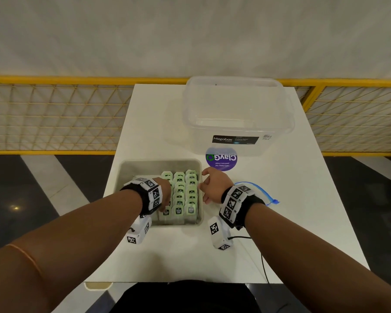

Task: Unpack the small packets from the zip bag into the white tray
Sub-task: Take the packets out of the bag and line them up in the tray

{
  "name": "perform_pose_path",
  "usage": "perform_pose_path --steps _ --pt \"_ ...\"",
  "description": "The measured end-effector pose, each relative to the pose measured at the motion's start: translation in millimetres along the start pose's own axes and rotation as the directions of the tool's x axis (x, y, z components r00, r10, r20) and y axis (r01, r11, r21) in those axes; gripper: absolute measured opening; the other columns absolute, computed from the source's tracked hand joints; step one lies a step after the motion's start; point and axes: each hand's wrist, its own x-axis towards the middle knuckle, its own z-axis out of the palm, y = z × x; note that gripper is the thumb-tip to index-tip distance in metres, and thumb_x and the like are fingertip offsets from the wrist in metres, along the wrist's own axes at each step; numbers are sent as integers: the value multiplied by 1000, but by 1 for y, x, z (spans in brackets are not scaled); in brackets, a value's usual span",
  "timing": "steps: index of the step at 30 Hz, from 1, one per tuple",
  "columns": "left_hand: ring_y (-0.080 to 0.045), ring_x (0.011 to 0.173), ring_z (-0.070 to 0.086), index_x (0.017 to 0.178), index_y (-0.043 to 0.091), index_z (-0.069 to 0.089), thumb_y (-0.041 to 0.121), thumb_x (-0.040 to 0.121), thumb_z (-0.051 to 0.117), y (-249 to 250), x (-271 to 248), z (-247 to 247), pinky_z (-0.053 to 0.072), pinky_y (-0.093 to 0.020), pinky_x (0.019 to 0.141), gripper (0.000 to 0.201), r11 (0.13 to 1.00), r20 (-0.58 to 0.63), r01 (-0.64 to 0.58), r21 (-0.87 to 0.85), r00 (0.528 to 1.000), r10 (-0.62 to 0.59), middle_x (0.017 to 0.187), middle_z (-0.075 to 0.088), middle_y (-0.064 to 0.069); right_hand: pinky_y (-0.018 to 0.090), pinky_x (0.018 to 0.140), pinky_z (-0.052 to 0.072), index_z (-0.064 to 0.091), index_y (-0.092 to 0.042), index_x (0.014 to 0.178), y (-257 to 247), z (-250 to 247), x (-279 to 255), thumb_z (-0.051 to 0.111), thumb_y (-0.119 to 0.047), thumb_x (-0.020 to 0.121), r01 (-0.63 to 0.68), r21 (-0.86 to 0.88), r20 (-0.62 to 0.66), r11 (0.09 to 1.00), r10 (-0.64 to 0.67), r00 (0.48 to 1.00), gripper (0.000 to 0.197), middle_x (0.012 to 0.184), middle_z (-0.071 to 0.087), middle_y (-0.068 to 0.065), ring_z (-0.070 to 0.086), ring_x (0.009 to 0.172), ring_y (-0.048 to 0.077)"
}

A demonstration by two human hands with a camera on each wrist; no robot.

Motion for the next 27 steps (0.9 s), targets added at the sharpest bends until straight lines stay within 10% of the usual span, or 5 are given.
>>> perform_pose_path --steps 4,15,22,27 --pt "-21 101 65 110 17 71 43 77 74 7 -14 -18 52 -32 89 43 999 4 24 -35 1000 -24 109 69 1 30 56 55 46 -13 120 5 -23 -8 52 -14 95 20 62 1 998 -20 1000 26 76 64 1 63 58 20" --pt "-20 107 60 109 19 68 27 89 61 105 -52 -113 44 -27 93 22 881 -505 -219 -420 863 -27 114 68 -1 28 80 49 71 -24 85 81 -122 -25 60 -25 85 -14 -398 -128 917 -40 991 12 100 70 1 64 95 22" --pt "-32 111 50 108 17 64 37 95 45 183 -4 -79 47 -39 89 30 969 -291 -27 -244 956 -47 114 62 -8 31 92 49 67 -28 113 127 -124 -23 68 -43 81 -85 -510 6 856 102 995 35 127 58 7 59 111 25" --pt "-28 114 58 136 13 45 42 90 55 197 7 -60 44 -31 86 56 811 -129 155 -564 954 -271 128 59 -10 30 93 43 56 -22 126 145 -118 -22 69 -42 83 -52 -442 46 896 80 996 49 133 55 4 54 118 23"
